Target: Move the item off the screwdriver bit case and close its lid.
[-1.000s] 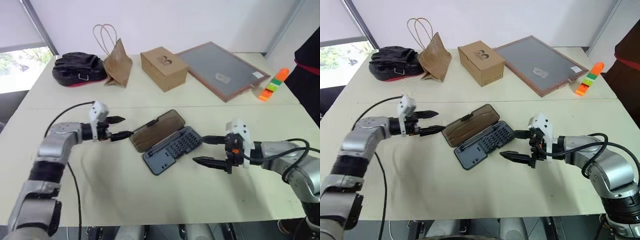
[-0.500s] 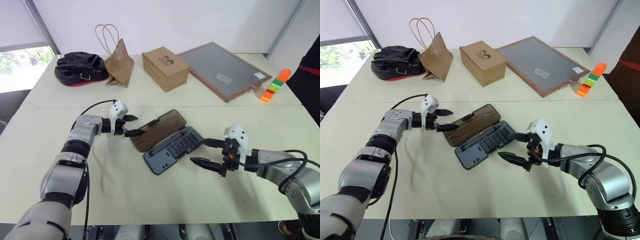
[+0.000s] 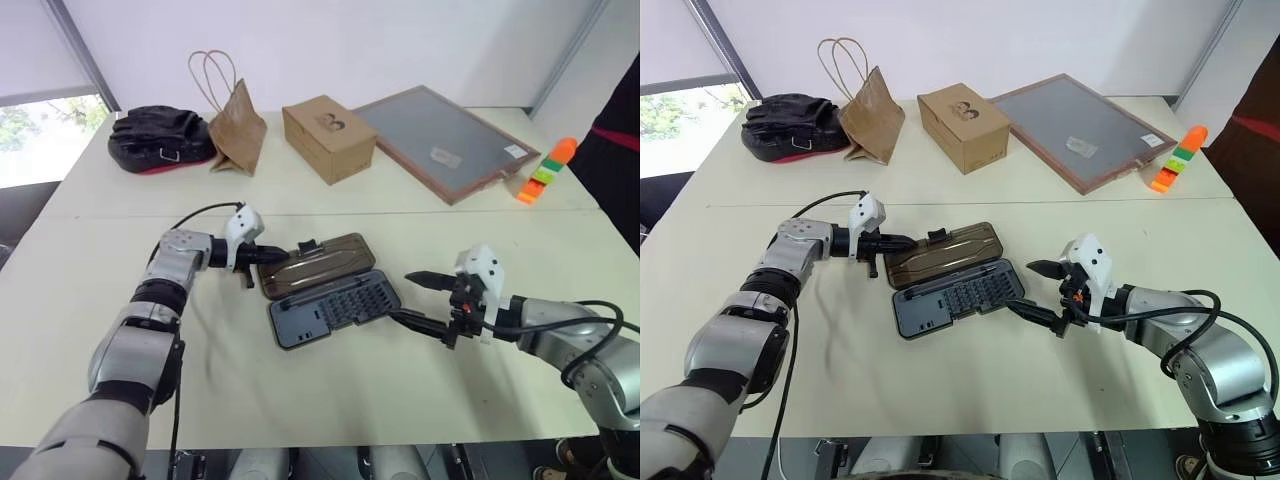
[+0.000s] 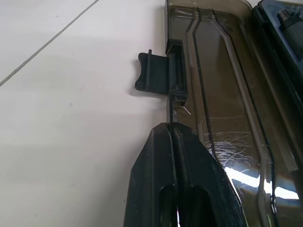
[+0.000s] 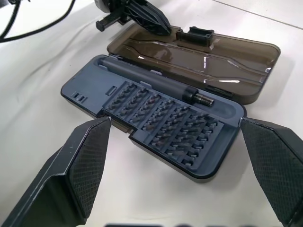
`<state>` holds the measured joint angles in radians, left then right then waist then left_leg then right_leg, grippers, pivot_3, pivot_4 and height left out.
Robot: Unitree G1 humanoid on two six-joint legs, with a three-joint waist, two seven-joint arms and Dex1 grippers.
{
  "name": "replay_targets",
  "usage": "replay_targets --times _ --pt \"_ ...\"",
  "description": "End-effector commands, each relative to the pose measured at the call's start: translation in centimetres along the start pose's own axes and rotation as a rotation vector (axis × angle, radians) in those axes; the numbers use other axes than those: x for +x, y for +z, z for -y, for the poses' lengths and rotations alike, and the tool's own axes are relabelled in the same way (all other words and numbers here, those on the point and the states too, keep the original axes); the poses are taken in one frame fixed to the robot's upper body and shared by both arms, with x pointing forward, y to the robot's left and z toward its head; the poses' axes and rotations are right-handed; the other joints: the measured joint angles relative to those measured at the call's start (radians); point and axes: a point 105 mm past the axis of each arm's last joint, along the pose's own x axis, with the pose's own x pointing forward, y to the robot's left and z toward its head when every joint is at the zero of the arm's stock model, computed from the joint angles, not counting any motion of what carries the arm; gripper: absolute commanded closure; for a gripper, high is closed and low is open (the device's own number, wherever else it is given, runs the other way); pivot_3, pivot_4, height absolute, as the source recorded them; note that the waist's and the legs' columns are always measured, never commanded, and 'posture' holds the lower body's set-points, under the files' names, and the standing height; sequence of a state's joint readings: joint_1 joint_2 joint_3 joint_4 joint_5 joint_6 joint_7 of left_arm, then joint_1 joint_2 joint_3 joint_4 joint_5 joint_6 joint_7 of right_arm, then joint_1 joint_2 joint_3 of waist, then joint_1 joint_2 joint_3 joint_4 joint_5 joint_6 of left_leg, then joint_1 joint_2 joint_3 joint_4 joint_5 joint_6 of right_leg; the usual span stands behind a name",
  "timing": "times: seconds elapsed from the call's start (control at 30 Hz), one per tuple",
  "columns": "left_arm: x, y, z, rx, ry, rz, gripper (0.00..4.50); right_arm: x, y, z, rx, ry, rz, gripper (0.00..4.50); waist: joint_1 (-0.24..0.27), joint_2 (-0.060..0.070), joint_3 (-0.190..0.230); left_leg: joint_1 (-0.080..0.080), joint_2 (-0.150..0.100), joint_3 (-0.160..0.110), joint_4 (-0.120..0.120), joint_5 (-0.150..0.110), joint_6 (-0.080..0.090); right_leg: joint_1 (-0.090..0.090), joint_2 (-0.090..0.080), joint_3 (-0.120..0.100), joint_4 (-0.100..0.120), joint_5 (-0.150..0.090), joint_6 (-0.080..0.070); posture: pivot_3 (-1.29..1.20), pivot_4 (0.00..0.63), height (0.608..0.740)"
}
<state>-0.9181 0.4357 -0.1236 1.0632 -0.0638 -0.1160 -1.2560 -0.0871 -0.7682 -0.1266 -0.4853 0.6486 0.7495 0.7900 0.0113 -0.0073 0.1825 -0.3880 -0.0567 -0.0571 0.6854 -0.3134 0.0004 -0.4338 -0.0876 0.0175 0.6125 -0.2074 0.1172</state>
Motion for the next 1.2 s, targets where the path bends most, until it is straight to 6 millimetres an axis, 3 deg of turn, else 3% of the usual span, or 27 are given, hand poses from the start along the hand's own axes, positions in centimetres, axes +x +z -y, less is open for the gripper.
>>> replay_targets --times 0.03,0.2,0.37,0.83,0.93,1.17,1.2 --pt "-0.5 0.3 -0.4 0.162 0.007 -0.064 4.47 -0.2 1.0 0.2 -0.048 -0.006 0.022 0.00 0.000 0.000 0.000 0.000 0.000 0.000 0.000 0.000 0.000 0.000 0.000 0.000 0.000 0.000 0.000 0.00 0.150 0.740" --pt "0.1 2.5 0.4 0.434 -0.091 -0.068 4.47 -0.2 1.0 0.4 -0.051 -0.008 0.021 0.00 0.001 0.000 0.000 0.000 0.000 0.000 0.000 0.000 0.000 0.000 0.000 0.000 0.000 0.000 0.000 0.00 0.150 0.740" --pt "0.6 3.0 1.7 0.606 -0.199 -0.094 4.47 -0.3 0.9 0.2 -0.047 -0.009 0.020 0.00 0.001 0.000 0.000 0.000 0.000 0.000 0.000 0.000 0.000 0.000 0.000 0.000 0.000 0.000 0.000 0.00 0.150 0.740" --pt "1.4 2.6 1.8 0.531 -0.178 -0.060 4.47 -0.4 0.8 0.2 -0.039 -0.027 0.021 0.00 0.001 0.000 0.000 -0.001 0.000 0.000 0.000 0.000 0.000 0.000 0.000 0.000 0.000 0.000 0.000 0.00 0.150 0.740" --pt "1.3 2.3 1.7 0.496 -0.170 -0.061 3.54 -0.4 0.9 0.5 -0.043 -0.030 0.020 0.00 0.000 0.000 0.000 -0.001 0.000 0.000 0.001 0.000 0.000 0.000 0.000 0.000 0.000 0.000 0.000 0.00 0.150 0.740" --pt "1.0 2.5 1.1 0.465 -0.125 -0.046 0.03 -0.4 1.0 0.6 -0.046 -0.027 0.019 0.00 0.000 0.000 0.000 0.000 0.000 0.000 0.001 0.000 0.000 0.000 0.000 0.000 0.001 0.000 0.000 0.00 0.150 0.740" --pt "0.9 3.2 0.7 0.440 -0.090 -0.015 0.03 -0.4 1.0 0.6 -0.046 -0.028 0.020 0.00 -0.001 0.000 0.000 0.000 0.000 0.000 0.001 0.000 0.000 0.000 0.001 0.000 0.001 0.000 0.000 0.00 0.150 0.740"
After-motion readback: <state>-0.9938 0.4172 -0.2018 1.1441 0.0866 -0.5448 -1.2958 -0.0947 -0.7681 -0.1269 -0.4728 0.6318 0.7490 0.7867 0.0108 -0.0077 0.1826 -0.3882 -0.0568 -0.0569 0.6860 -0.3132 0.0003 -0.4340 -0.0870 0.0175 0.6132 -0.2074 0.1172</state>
